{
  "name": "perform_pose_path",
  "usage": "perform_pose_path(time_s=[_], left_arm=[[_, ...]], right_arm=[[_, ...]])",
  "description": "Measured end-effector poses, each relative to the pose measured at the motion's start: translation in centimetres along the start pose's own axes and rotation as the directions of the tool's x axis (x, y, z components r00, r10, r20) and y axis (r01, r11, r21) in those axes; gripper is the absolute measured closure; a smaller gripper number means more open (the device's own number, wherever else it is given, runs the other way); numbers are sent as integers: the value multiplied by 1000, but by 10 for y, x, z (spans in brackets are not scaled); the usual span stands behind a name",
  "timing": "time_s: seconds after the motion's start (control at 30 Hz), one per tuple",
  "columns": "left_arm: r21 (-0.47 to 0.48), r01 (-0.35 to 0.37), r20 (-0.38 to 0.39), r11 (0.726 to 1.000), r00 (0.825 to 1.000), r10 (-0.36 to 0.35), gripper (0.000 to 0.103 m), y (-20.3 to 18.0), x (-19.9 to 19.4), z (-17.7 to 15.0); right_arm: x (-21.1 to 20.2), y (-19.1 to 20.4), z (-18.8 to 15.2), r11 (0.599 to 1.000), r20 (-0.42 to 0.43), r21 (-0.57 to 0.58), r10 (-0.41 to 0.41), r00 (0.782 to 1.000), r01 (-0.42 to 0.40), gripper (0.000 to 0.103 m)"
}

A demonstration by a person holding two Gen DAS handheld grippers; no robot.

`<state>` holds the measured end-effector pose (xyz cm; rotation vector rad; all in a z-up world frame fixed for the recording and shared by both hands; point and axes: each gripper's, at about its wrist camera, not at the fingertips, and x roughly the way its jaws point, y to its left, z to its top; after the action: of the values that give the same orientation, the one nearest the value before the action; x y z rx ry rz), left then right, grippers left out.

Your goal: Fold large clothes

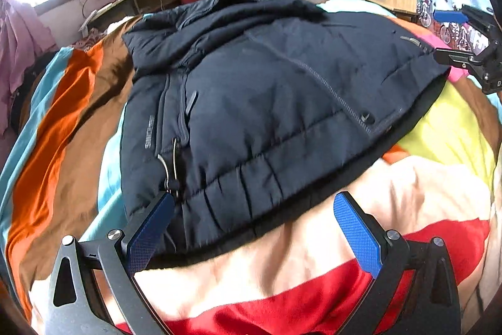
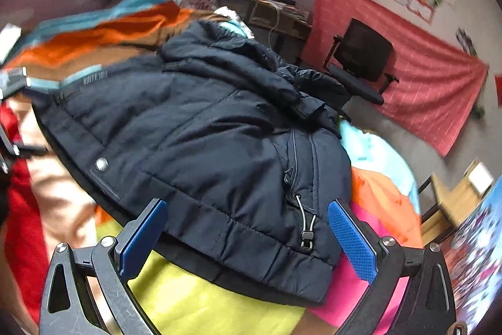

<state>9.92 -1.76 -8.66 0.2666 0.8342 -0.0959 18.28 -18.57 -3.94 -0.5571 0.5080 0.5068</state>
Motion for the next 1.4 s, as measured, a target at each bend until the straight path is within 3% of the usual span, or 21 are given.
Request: perform_pose_path(time_s=[0.17, 0.37, 0.53, 0.73, 1.0, 1.13, 1.27, 1.4], left_arm=[[-2, -25, -42, 1000, 999, 25, 3, 2, 7, -8], [34, -67, -59, 997, 996, 69, 3, -2, 12, -16], [67, -100, -49, 993, 993, 104, 3, -8, 15, -17], [98, -163, -46, 982, 985, 168, 3, -14, 24, -20], [135, -288, -2, 948, 957, 291, 3, -21, 31, -26], [152, -356, 40, 922, 934, 354, 3, -25, 31, -27], [147, -373, 71, 916, 928, 366, 3, -24, 28, -24], [129, -370, 110, 920, 927, 357, 4, -18, 20, -18]], right_arm=[[6, 16, -7, 992, -11, -123, 29, 1000, -30, 0], [17, 46, -19, 955, -98, -278, 77, 992, -102, 0], [30, 58, -32, 921, -165, -386, -8, 986, -57, 0], [54, 59, -45, 890, -232, -455, -140, 963, 20, 0], [66, 59, -50, 839, -147, -520, -275, 950, 162, 0], [70, 58, -47, 838, -126, -510, -297, 947, 195, 0], [66, 54, -41, 839, -83, -479, -337, 938, 259, 2], [51, 49, -31, 864, -34, -413, -330, 943, 288, 7]])
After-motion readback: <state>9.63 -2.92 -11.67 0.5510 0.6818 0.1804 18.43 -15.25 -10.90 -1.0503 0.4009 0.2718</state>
